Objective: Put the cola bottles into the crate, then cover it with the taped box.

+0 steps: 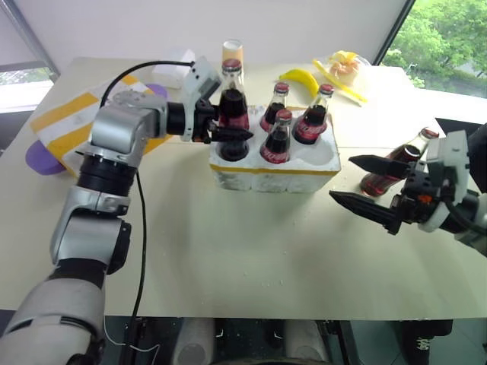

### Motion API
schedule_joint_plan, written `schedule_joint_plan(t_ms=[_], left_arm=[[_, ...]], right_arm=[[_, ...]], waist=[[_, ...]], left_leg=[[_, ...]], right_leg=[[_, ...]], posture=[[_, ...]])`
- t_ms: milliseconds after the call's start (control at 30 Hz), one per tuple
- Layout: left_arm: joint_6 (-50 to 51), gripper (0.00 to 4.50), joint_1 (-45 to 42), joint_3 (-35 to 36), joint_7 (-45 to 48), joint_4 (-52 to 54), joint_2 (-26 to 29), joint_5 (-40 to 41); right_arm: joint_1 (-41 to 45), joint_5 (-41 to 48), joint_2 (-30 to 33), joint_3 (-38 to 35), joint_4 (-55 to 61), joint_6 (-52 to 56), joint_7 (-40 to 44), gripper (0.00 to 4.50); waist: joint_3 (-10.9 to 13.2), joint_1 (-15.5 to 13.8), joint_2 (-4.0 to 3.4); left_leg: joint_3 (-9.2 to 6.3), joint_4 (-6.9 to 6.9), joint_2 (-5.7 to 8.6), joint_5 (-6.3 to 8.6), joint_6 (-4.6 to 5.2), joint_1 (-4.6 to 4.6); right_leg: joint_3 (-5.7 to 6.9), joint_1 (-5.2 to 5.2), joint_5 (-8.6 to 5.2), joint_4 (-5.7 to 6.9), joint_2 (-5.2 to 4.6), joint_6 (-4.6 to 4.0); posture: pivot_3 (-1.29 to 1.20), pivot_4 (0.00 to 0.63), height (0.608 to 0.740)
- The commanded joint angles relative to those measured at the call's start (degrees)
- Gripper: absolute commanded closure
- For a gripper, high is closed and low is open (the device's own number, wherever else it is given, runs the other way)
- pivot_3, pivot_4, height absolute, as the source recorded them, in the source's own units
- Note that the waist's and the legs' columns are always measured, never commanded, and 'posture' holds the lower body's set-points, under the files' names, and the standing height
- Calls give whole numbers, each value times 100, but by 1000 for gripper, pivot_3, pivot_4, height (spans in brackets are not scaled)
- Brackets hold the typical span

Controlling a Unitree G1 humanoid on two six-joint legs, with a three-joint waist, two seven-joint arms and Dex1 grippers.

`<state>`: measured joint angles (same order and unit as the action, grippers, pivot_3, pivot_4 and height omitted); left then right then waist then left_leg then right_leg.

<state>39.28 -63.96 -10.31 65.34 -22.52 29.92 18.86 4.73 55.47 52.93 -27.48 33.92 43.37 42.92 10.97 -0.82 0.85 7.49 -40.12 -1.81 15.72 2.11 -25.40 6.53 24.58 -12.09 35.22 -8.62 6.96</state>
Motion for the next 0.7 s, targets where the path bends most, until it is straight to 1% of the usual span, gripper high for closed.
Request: schedule_joint_plan(t_ms=[33,100,267,400,467,500,533,600,700], left_arm=[[-215,1658,-39,93,132,346,115,-38],[-449,1658,138,-14,85,347,118,-238],[-869,1658,575,-130,-147,227,-81,-561],[-974,1658,834,-100,-468,178,-311,-687],[-967,617,893,-34,-628,184,-378,-694],[-944,243,910,11,-689,193,-394,-673],[-930,39,925,55,-735,216,-398,-653],[-831,39,961,175,-775,352,-354,-571],[-565,39,1050,445,-660,778,-150,-293]], right_arm=[[50,104,-5,-167,79,-69,-41,0],[73,97,-9,-139,68,-80,-51,0],[154,41,1,-42,22,-114,-25,0],[235,-43,24,52,-46,-138,31,0],[285,-62,32,73,-95,-135,49,0],[306,-81,36,88,-120,-137,60,0],[320,-100,38,101,-139,-140,70,0],[331,-132,37,115,-174,-147,81,0],[308,-200,23,91,-220,-153,63,0]], waist=[[0,-1,0],[0,-2,0],[-1,5,-1],[-3,5,-1],[-6,-10,-5],[-7,-16,-5],[-7,-16,-5],[-8,-3,-4],[-8,7,-4]], left_leg=[[0,0,0,0,0,0],[1,0,0,0,0,0],[-1,0,0,0,1,2],[-2,-1,-1,0,1,2],[-5,-1,-1,1,1,5],[-6,-3,-1,0,1,5],[-9,-3,-1,1,2,5],[-10,-6,-1,2,4,7],[-11,-5,-2,2,4,8]], right_leg=[[0,0,0,0,0,0],[0,0,0,0,0,0],[-1,-1,0,1,0,0],[-2,0,0,1,0,-1],[-2,-3,0,1,-2,-1],[-2,-5,1,2,-2,-1],[-1,-7,1,2,-3,-1],[-2,-9,1,2,-4,-2],[-2,-8,1,4,-3,-2]], posture=[[0,150,740],[0,150,740],[0,150,740],[0,150,740],[0,150,740],[0,150,740],[0,150,740],[0,150,740],[0,150,740]])
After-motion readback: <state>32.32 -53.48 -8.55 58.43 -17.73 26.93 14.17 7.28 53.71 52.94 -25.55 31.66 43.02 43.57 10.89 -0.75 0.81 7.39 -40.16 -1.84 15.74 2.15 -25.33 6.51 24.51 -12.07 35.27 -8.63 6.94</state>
